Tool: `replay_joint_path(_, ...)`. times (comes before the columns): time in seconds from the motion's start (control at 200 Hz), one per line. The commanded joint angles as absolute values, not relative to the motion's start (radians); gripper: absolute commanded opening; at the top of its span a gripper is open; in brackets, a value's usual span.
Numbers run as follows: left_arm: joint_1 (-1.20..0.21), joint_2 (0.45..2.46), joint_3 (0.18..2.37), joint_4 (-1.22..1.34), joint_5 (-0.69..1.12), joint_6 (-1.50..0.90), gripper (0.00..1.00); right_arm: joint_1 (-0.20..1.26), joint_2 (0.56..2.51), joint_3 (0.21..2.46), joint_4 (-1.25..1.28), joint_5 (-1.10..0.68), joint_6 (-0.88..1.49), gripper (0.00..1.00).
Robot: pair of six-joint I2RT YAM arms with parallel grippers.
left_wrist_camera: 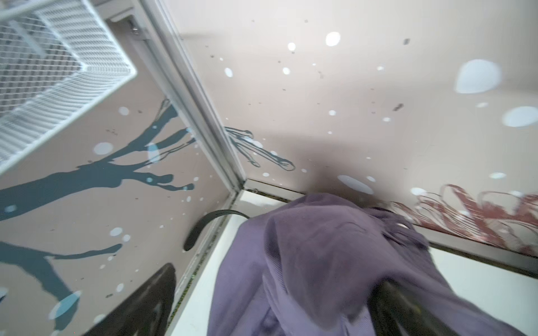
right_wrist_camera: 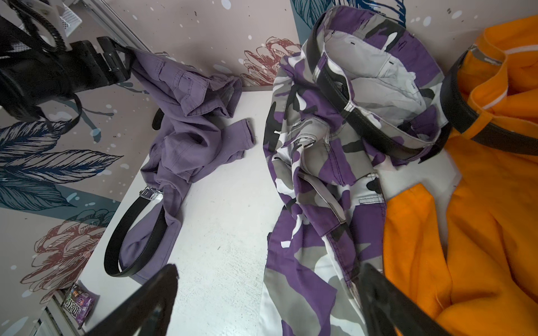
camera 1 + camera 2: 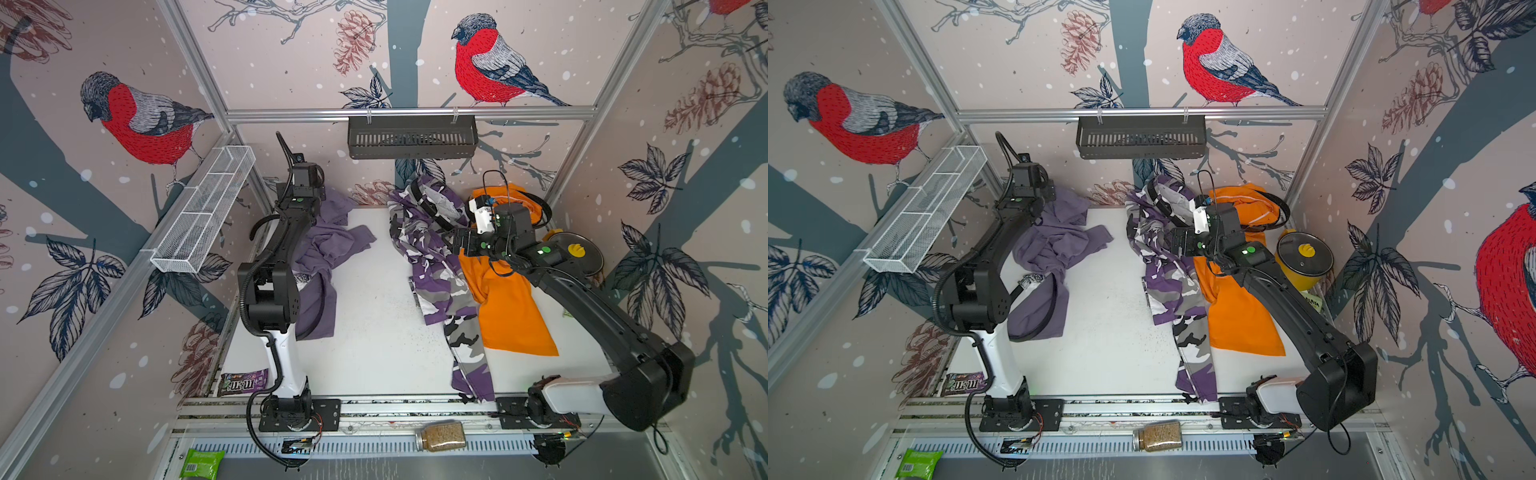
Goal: Remove the belt from the trousers
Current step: Place the trousers at the corner of the board.
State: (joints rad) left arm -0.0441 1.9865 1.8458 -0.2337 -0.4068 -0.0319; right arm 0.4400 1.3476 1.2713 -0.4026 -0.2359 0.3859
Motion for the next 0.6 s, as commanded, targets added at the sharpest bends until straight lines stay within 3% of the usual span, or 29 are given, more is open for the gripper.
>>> replay_joint_path(0.0, -0.042, 1.974, 1.837, -0.415, -0.16, -0.086, 0.96, 0.439, 1.336, 1.264, -0.364, -0.239, 0.368, 0.97)
replay_joint_path(0.12, -0.042, 1.96, 1.759, -0.586, -0.088, -0.175, 0.97, 0.439, 1.317, 1.251, -0.363, -0.233, 0.367, 0.97)
replay_joint_path(0.265, -0.065, 1.788, 1.455, -0.409, 0.076, -0.248, 0.96, 0.419, 1.309, 1.213, -0.338, -0.233, 0.36, 0.98)
replay_joint_path(0.345, -0.123, 1.722, 1.368, -0.326, 0.072, -0.252, 0.96, 0.396, 1.336, 1.191, -0.308, -0.24, 0.352, 0.98)
replay_joint_path(0.495, -0.251, 1.793, 1.419, -0.337, 0.023, -0.23, 0.95, 0.381, 1.413, 1.2, -0.288, -0.263, 0.344, 0.98)
replay_joint_path(0.595, -0.292, 1.9, 1.493, -0.374, 0.024, -0.235, 0.87, 0.383, 1.446, 1.216, -0.293, -0.282, 0.347, 0.99)
